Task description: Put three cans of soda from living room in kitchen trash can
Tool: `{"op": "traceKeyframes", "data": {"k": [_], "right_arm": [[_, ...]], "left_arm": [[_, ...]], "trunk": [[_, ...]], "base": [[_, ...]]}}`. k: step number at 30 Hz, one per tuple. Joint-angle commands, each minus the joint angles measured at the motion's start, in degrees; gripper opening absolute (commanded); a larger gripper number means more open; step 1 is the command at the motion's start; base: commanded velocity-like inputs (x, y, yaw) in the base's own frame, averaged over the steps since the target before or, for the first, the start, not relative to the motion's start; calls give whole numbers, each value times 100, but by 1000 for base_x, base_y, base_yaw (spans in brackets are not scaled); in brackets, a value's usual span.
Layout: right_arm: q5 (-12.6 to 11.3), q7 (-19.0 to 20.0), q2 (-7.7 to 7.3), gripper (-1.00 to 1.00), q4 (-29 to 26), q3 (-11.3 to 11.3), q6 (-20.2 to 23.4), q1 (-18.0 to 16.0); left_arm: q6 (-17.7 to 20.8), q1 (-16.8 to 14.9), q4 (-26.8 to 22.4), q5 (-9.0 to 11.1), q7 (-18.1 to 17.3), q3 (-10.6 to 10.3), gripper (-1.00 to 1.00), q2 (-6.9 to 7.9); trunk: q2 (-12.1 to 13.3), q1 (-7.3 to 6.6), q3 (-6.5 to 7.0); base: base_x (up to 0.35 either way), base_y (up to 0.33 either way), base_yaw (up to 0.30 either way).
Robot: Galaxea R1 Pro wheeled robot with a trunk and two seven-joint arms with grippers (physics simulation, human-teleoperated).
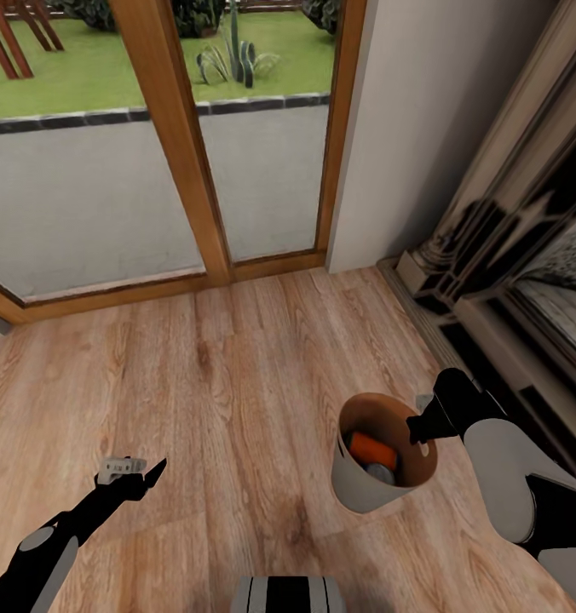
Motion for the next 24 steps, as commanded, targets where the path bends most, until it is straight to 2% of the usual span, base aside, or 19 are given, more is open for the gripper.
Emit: {"op": "traceKeyframes", "data": {"k": [1,10,15,20,24], "right_arm": [[-60,49,6,-100,-3,-43,58,-5],[-76,55,10,-100,-9,-43,58,-5],[-84,56,5,-100,-11,-43,58,-5],[-94,56,8,-100,-11,-43,58,-5],[-95,56,8,-100,-11,-43,58,-5]], "left_arm": [[13,-2,8,41,-31,6,100,0],[15,-2,18,41,-31,6,100,0],[15,-2,18,41,-31,6,100,0],[14,-2,18,41,-31,6,100,0],[15,-2,18,36,-31,6,100,0]], "trunk": [[-43,21,-21],[-43,21,-21],[-244,131,-111],[-244,131,-111],[-404,219,-183]], "base": [[0,0,0],[0,0,0],[0,0,0],[0,0,0],[0,0,0]]}}
